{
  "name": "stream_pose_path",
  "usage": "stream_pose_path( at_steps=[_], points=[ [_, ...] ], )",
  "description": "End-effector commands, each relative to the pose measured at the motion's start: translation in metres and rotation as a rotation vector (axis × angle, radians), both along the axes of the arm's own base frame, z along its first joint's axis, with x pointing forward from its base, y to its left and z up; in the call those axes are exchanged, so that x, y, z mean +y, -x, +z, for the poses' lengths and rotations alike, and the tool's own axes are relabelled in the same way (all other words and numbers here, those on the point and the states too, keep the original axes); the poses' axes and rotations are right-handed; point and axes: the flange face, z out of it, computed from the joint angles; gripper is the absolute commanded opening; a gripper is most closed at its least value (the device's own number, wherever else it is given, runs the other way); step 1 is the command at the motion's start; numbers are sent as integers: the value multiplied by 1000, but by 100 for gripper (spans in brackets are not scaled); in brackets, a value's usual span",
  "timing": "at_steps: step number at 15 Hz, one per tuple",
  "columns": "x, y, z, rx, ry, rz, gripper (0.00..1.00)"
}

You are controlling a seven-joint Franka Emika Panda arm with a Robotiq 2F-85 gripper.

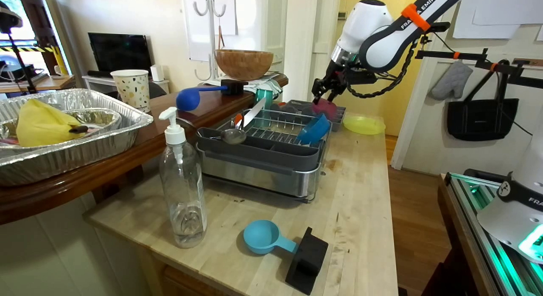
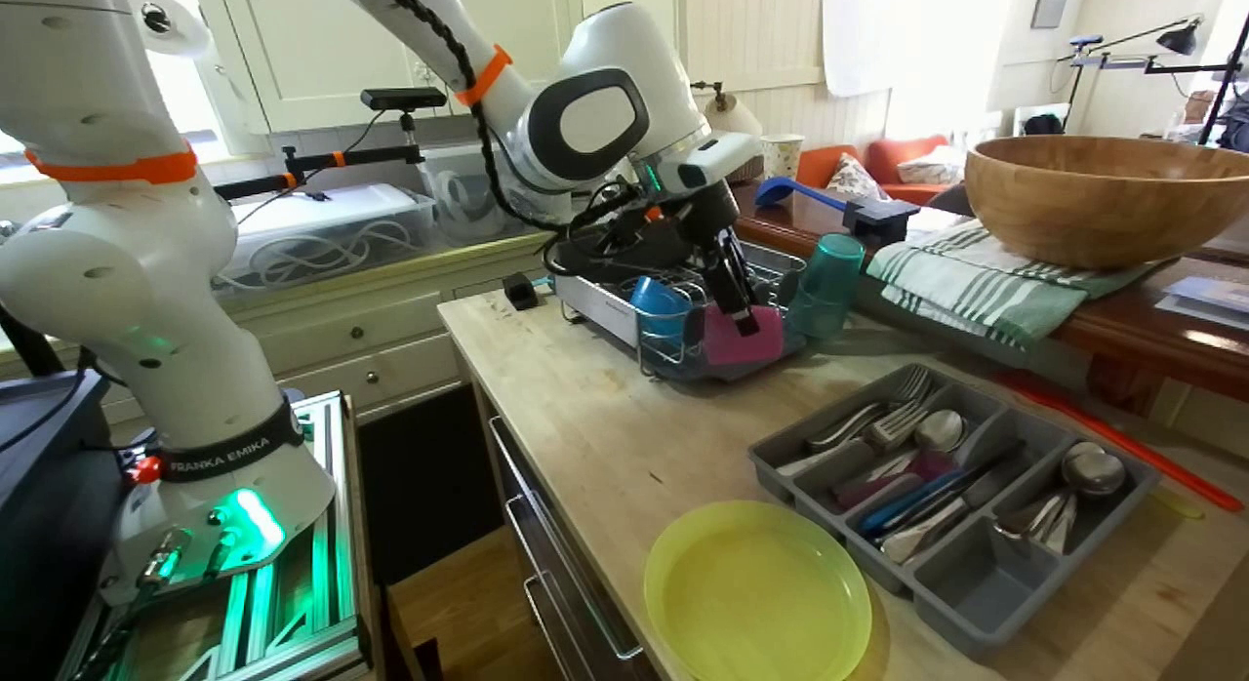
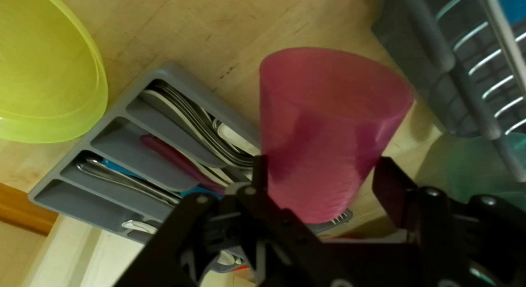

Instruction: Put the pink cup on the dish rack

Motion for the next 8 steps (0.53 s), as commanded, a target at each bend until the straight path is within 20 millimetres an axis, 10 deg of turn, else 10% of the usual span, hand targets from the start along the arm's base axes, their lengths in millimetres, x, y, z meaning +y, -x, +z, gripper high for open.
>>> stream_pose_path(
  at_steps=[1,8],
  points=[
    [14,4,0,-72,21,4,41],
    [32,7,-5,-70,61,16,41]
  ],
)
